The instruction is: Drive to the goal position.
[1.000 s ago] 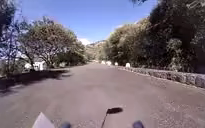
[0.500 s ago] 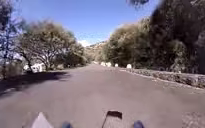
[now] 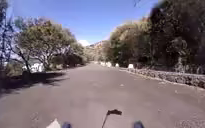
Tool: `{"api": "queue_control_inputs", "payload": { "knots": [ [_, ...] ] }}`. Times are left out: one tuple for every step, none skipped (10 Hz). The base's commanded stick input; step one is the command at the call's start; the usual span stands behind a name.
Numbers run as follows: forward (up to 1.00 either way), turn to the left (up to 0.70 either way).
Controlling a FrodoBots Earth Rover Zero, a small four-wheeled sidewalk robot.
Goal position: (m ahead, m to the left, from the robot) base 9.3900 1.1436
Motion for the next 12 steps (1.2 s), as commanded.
{"api": "queue_control_inputs", "payload": {
  "knots": [
    [0.85,0.00],
    [0.85,0.00],
    [0.85,0.00],
    [0.85,0.00],
    [0.85,0.00],
    [0.85,0.00],
    [0.85,0.00],
    [0.85,0.00],
    [0.85,0.00],
    [0.85,0.00],
    [0.85,0.00],
    [0.85,0.00]
  ]
}}
